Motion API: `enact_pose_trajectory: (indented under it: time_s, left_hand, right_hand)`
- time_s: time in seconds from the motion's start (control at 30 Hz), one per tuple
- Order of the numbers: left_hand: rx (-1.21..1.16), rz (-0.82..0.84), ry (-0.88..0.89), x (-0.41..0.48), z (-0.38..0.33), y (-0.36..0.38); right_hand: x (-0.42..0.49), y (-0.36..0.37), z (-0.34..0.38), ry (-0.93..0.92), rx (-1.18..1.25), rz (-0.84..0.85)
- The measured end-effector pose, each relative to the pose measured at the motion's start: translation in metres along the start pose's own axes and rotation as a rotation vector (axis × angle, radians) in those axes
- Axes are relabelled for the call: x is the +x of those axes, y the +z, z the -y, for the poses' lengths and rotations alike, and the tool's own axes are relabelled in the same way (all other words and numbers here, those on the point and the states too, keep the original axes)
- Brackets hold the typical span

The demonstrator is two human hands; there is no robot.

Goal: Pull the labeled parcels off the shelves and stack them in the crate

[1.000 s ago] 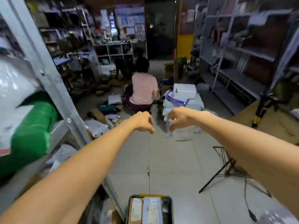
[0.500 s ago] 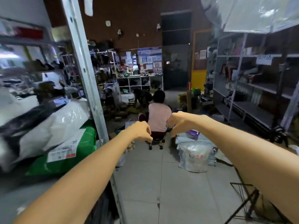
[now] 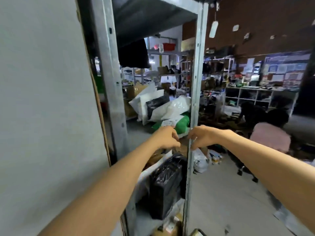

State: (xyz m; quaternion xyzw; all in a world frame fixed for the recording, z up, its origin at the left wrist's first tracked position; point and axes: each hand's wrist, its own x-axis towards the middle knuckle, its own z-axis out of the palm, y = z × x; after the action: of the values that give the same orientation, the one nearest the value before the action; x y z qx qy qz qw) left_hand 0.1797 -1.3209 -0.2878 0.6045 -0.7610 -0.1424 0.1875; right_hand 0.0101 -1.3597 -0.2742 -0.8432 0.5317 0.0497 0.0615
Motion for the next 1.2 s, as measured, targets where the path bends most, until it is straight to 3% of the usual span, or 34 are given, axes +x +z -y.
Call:
enact_pose_trajectory:
  time_s: [0.23,0.4,0.63,0.93,1.07,1.2]
  left_hand:
    - [0.09,-0.085,-0.198,-0.153,0.042,-0.062]
    - [0.158,-0.169,-0.492,-0.296,0.088,-0.106]
    - [0.257,-0.27,-0.926,-0.526,0.122,-0.174]
    - [0.319,-0.541,-1.462,-0.78,0.056,-0.199]
    - [0.391,-0.651,-1.661,-0.846,0.01,-0.182]
    - [0.395,-0.638,-1.873,-0.885,-0.042,-0.157]
  right_hand:
    - [-0.052,-0.015,0.119,-0.182,-0.019,-0.065]
    - [-0.096,-0.007,0.241,-0.366,0.076,-0.069]
    - [-0.174,0.002,0.451,-0.844,0.005,-0.067]
    - [-0.328,0.015,0.654,-1.433,0.018,0.025]
    - [-0.394,0.03,0.703,-1.648,-0.035,0.066]
    - [-0.466,0.043,0.727,-1.842,-0.076,0.105]
